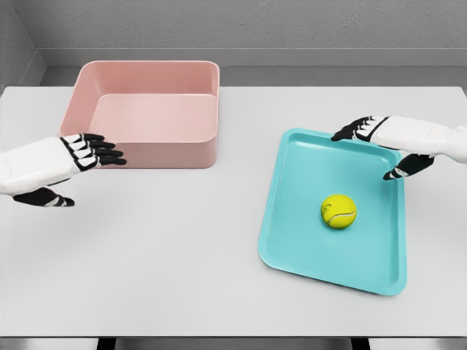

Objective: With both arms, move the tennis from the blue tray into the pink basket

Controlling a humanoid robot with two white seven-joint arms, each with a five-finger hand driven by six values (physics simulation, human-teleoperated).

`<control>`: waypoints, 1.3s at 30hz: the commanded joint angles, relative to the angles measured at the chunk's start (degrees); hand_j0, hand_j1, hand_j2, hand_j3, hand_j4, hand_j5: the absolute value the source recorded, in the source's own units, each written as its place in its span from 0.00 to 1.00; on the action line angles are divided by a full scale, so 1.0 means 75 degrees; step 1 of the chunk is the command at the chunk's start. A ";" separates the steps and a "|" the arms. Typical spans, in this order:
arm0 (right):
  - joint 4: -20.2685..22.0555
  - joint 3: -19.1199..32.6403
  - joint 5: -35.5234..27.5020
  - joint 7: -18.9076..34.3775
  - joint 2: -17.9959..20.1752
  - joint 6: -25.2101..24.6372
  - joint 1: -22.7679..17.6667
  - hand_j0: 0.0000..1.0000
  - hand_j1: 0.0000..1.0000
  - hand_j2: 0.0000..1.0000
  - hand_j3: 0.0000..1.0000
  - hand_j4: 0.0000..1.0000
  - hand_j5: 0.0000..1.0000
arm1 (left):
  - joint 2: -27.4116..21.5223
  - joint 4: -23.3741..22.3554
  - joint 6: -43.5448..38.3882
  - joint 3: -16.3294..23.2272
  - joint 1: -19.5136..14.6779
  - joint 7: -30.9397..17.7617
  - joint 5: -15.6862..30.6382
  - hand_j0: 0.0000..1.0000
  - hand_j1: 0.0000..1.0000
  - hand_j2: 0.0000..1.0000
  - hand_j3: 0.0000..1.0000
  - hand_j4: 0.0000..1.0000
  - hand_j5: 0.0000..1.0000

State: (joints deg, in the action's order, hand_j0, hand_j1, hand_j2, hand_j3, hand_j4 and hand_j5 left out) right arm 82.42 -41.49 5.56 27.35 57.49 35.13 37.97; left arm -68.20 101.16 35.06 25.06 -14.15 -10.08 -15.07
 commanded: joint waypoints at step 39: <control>0.1022 -0.0620 -0.0027 -0.0002 0.0104 -0.0017 -0.0832 1.00 1.00 1.00 1.00 1.00 1.00 | -0.0293 0.0000 -0.0008 0.0046 -0.0422 -0.0016 0.0111 1.00 1.00 1.00 1.00 1.00 1.00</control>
State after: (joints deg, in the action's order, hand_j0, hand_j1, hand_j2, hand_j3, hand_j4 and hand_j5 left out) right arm 90.54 -45.59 5.73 27.36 58.26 35.12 31.73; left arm -70.30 101.16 35.06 25.43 -17.31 -10.22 -14.66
